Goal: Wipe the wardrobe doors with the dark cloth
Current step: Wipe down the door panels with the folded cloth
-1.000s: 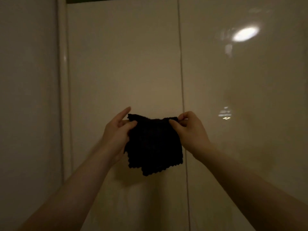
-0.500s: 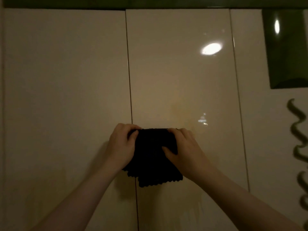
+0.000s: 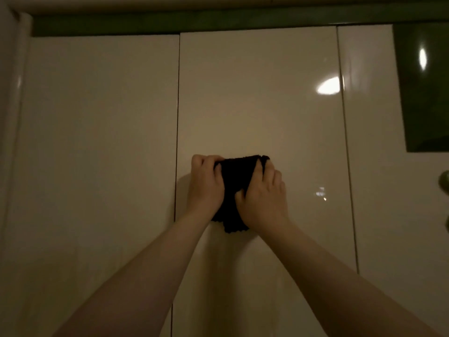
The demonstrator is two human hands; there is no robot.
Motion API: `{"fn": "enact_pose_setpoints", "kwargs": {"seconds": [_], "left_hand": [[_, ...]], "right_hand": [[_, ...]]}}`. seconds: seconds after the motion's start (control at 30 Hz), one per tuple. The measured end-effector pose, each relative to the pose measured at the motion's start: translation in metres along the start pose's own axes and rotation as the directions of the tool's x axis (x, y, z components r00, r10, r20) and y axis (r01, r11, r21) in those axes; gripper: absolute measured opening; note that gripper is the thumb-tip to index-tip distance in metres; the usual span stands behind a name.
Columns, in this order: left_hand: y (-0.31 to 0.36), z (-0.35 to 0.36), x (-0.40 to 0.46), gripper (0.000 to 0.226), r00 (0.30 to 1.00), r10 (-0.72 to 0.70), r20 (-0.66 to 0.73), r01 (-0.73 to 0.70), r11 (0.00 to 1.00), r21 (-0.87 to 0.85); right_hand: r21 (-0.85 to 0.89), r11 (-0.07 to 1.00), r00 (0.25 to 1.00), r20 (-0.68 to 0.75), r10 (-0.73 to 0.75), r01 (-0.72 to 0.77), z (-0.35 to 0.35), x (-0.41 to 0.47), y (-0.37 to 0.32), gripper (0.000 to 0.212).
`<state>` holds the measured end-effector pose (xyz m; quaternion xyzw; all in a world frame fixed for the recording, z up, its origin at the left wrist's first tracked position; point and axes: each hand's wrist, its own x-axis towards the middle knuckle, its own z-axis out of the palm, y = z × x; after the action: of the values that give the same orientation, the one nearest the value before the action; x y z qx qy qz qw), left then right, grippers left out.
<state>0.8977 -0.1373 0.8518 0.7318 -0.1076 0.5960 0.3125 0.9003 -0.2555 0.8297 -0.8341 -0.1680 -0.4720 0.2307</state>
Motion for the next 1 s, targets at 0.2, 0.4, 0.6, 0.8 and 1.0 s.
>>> {"fn": "enact_pose_setpoints", "kwargs": {"seconds": [0.2, 0.4, 0.6, 0.8, 1.0], "left_hand": [[-0.001, 0.027, 0.022, 0.036, 0.992, 0.120, -0.025, -0.115, 0.982, 0.151], [-0.032, 0.044, 0.018, 0.057, 0.958, 0.272, 0.085, -0.283, 0.866, 0.413], [-0.041, 0.042, 0.038, 0.055, 0.874, 0.475, 0.103, -0.424, 0.640, 0.641], [-0.037, 0.029, 0.058, 0.053, 0.767, 0.591, 0.249, -0.528, 0.361, 0.769], [-0.041, 0.036, 0.059, 0.055, 0.809, 0.499, 0.310, -0.577, 0.577, 0.577]], "right_hand": [[0.009, 0.999, 0.993, -0.107, -0.043, 0.044, 0.035, 0.043, 0.008, 0.066], [-0.157, 0.964, 0.883, -0.392, -0.259, 0.214, 0.051, 0.055, 0.045, 0.054], [-0.345, 0.893, 0.845, -0.349, -0.406, 0.287, 0.028, 0.075, 0.068, 0.057], [-0.479, 0.772, 0.788, -0.234, -0.570, 0.417, 0.031, 0.084, 0.063, 0.055], [-0.486, 0.747, 0.772, -0.205, -0.602, 0.453, 0.035, 0.086, 0.062, 0.057]]}}
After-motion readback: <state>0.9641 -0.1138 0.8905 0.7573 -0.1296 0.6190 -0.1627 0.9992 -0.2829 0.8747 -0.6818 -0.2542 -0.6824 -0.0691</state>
